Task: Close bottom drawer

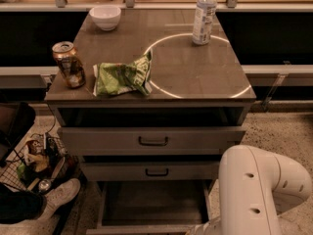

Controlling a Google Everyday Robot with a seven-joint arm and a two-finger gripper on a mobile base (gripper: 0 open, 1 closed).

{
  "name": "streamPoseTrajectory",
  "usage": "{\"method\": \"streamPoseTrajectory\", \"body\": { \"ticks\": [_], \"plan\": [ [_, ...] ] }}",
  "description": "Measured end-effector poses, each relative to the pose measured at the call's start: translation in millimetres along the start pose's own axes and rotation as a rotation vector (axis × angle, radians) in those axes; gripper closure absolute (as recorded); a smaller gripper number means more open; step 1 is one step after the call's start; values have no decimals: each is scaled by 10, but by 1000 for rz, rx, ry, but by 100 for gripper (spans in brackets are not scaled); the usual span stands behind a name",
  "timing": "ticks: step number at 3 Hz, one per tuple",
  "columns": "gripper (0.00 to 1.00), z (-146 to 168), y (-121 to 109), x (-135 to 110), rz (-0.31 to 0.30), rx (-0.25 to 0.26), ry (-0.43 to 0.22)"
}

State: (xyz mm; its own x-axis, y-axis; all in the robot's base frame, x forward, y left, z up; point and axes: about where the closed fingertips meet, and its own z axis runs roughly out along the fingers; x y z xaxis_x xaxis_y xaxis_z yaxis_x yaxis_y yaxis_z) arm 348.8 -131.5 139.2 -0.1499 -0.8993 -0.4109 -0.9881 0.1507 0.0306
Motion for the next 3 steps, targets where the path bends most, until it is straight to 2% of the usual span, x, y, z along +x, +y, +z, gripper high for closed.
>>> {"method": "streamPoseTrajectory", "body": {
  "ticks": [2, 3],
  "plan": [
    [100, -12, -261, -413, 4, 107, -122],
    [100, -41, -418, -768, -28, 135, -150]
  ]
}}
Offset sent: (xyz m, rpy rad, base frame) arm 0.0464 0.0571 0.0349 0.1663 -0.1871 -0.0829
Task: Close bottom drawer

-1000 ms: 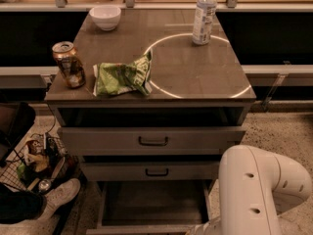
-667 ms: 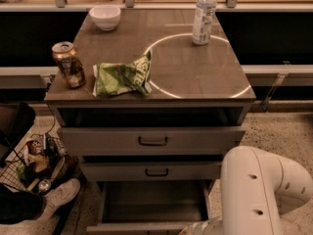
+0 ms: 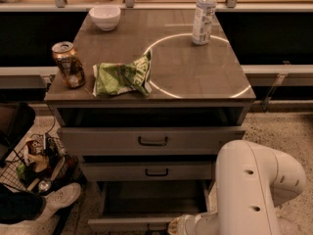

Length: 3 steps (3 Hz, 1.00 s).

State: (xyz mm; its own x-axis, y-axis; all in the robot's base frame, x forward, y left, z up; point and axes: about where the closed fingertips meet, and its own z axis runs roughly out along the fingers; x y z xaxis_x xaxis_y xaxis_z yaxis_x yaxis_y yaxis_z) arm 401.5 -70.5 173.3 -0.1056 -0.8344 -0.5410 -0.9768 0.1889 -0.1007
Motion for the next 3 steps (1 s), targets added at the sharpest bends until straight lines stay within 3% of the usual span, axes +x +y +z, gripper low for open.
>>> {"method": "streamPoseTrajectory", "body": {
  "ticks": [3],
  "plan": [
    [100, 71, -86, -18, 5, 13, -12]
  ]
}}
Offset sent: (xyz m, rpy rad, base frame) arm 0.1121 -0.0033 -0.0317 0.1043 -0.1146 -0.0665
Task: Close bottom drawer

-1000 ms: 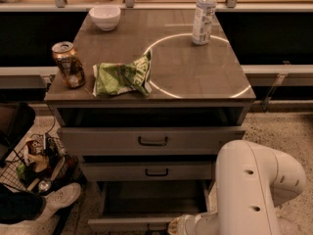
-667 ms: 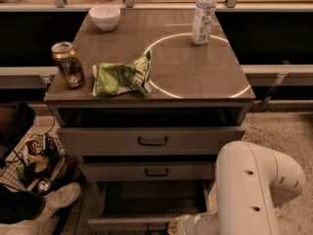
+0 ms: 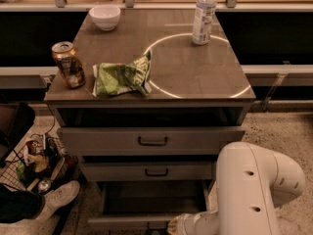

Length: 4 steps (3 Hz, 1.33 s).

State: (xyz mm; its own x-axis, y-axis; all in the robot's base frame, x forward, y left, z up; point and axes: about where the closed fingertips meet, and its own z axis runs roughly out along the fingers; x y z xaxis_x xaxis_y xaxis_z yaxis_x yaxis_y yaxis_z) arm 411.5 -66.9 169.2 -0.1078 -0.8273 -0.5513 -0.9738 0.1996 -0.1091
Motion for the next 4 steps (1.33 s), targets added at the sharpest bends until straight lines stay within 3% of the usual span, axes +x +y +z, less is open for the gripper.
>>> {"method": "streamPoseTrajectory", "body": {
  "ticks": [3, 4],
  "plan": [
    [100, 72, -189, -32, 0, 31, -19],
    [100, 123, -346, -54, 8, 61, -35]
  ]
}}
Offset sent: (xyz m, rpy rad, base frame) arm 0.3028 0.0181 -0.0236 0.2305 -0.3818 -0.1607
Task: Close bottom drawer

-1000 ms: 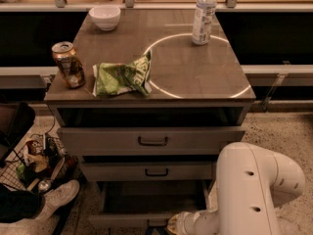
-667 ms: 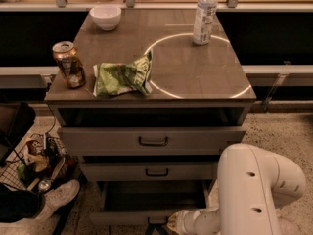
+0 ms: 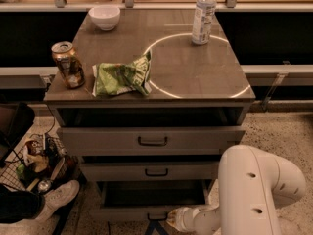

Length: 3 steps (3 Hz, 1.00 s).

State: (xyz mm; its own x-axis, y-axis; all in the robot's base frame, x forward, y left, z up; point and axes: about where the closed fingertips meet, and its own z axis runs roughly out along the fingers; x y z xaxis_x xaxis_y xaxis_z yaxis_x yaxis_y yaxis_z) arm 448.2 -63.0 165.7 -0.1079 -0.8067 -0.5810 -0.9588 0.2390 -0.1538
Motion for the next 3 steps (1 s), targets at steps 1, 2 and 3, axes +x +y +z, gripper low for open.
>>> {"method": "streamPoseTrajectory", "body": {
  "ticks": [1, 2, 3],
  "plan": [
    [100, 0, 0, 0, 0, 0, 0],
    [100, -23, 255, 180, -1, -80, 67],
    [100, -30, 524, 378, 5, -165, 139]
  ]
}}
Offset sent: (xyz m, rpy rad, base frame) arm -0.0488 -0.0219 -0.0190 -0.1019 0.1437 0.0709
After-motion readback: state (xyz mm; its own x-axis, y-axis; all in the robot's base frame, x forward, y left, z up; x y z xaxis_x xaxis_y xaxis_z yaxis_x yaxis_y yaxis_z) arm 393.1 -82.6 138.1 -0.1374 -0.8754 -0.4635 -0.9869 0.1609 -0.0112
